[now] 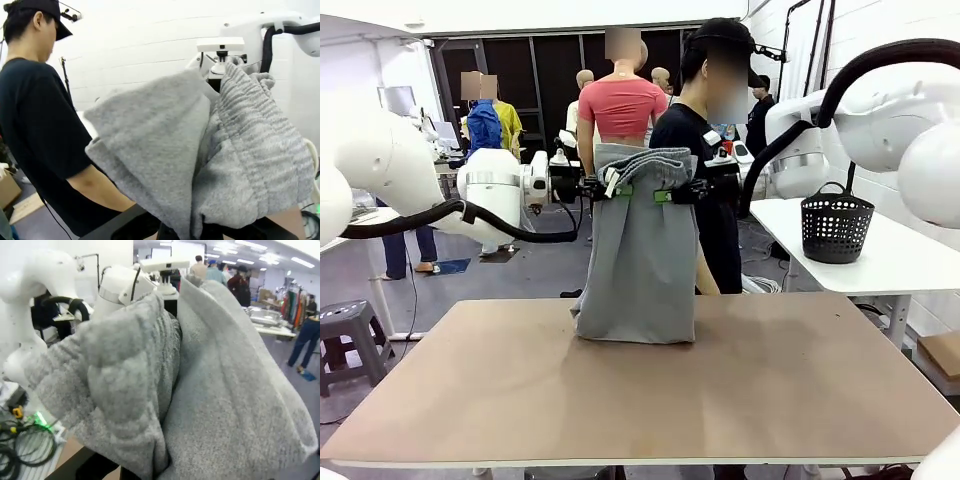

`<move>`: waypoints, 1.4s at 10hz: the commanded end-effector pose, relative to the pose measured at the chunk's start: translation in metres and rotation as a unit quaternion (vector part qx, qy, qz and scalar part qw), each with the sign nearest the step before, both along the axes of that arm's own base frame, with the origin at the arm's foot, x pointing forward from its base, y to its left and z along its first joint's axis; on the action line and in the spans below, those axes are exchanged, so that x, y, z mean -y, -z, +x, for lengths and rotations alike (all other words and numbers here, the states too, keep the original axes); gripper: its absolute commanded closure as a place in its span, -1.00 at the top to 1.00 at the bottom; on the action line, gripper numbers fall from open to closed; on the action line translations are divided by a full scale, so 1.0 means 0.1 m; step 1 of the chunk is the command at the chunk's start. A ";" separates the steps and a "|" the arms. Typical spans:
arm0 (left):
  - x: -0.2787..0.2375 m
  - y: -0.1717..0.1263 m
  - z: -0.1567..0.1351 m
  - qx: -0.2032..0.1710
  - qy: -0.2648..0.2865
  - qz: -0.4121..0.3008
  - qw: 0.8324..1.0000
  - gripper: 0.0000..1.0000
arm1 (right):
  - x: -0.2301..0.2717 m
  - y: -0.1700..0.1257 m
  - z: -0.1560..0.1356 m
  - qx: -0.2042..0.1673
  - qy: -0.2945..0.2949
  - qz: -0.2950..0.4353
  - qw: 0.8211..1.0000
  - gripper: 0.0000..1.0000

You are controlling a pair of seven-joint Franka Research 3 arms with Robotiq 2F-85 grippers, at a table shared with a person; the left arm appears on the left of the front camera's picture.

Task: Fold the training pants.
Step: Fold the Training pants in half.

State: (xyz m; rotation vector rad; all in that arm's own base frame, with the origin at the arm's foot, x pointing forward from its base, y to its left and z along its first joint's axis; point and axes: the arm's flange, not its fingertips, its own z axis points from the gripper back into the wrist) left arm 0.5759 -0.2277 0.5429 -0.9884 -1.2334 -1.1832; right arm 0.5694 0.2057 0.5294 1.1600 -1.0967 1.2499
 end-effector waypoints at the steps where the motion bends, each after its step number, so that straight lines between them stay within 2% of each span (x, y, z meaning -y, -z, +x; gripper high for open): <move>1: -0.20 0.09 -0.39 -0.068 0.005 -0.003 0.998 -1.00 | 0.09 0.10 -0.24 -0.068 -0.005 0.020 0.997 -1.00; 3: -0.22 0.31 -0.73 -0.131 0.045 0.009 0.990 -1.00 | 0.13 0.34 -0.39 -0.115 -0.010 0.000 0.993 -1.00; 5: -0.25 0.62 -0.87 -0.160 0.046 -0.012 0.986 -1.00 | 0.14 0.58 -0.52 -0.145 -0.012 -0.023 0.989 -1.00; 7: -0.25 0.73 -0.92 -0.163 0.036 -0.033 0.985 -1.00 | 0.07 0.66 -0.64 -0.166 -0.024 -0.047 0.985 -1.00; 8: -0.27 0.56 -0.91 -0.119 0.022 -0.038 0.992 -1.00 | 0.00 0.73 -0.53 -0.141 -0.024 -0.020 0.989 -1.00; 9: -0.13 0.84 -0.91 -0.170 0.043 -0.007 0.984 -1.00 | 0.00 0.73 -0.53 -0.141 -0.024 -0.020 0.989 -1.00; 13: -0.11 0.86 -0.92 -0.165 0.044 -0.010 0.985 -1.00 | -0.01 0.74 -0.58 -0.148 -0.028 -0.028 0.988 -1.00; 14: -0.12 0.89 -1.07 -0.196 0.029 -0.010 0.980 -1.00 | -0.01 0.85 -0.69 -0.173 -0.033 -0.017 0.984 -1.00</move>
